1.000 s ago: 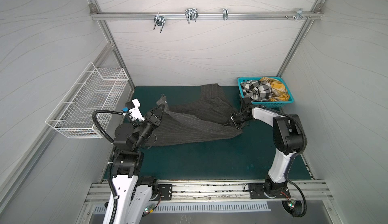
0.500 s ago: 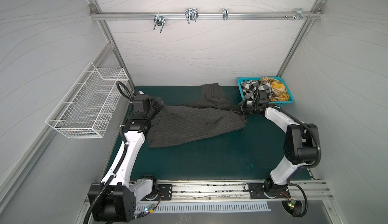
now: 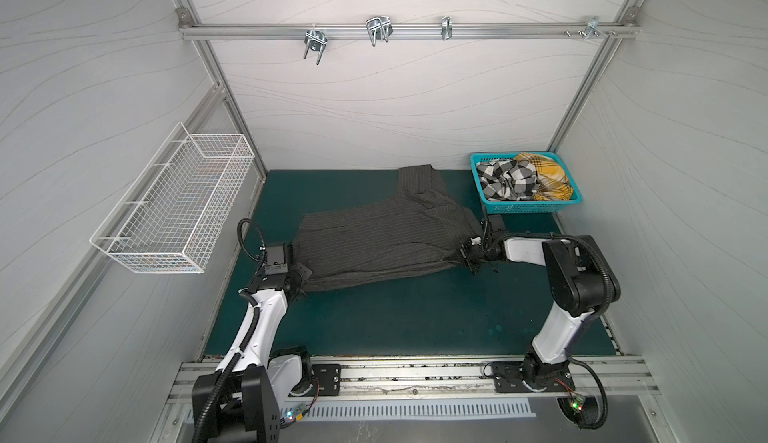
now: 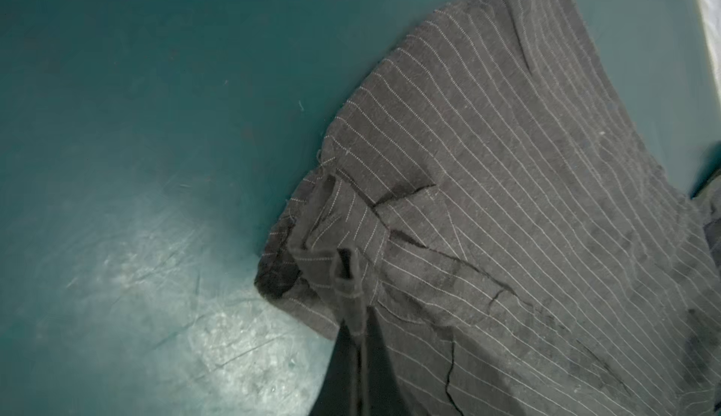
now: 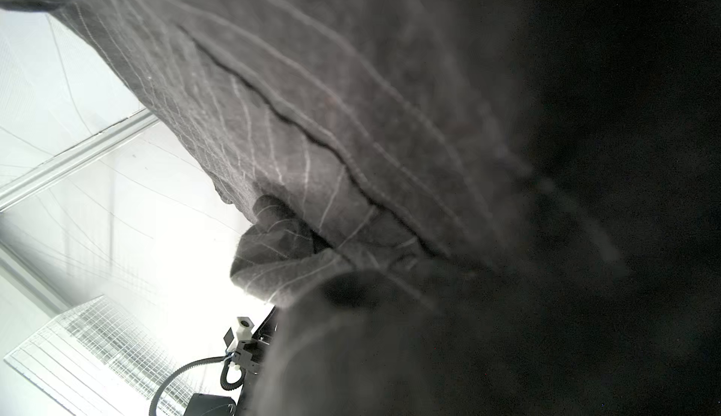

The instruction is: Fold and stack the long sleeve shirts

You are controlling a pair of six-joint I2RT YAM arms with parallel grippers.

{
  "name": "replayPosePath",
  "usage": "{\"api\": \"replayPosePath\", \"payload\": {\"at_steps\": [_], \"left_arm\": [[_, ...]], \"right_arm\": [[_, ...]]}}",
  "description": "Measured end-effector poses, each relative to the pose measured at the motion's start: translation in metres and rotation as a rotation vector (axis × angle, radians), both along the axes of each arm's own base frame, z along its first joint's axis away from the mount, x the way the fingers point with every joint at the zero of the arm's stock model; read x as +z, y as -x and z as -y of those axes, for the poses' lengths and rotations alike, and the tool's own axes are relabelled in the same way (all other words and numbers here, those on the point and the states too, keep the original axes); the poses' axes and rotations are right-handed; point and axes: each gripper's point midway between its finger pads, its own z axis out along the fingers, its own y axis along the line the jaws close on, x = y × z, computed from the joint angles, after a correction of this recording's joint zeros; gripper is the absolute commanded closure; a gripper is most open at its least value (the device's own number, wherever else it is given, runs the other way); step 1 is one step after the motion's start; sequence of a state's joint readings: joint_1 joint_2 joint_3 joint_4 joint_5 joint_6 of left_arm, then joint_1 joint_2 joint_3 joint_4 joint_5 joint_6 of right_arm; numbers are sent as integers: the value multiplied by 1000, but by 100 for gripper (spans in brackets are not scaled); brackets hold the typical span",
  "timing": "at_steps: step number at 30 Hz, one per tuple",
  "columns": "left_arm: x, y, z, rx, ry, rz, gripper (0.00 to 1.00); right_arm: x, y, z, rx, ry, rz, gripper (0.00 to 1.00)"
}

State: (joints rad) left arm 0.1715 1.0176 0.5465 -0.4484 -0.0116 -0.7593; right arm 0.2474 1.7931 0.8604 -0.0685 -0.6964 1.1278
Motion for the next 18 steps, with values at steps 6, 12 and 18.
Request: {"api": "replayPosePath", "payload": {"at_steps": [6,12,18], "left_arm": [[0,-10,-3,7,-2,26,100],[4,-40,-5,2,42,2,100],[72,-121,2,-10,165,233,100]], "right_arm": [[7,-12,-7,20,-7,37,100],[9,-13,-10,21,-19,31,100],[25,-32,-6,-10,-42,64,100]]}}
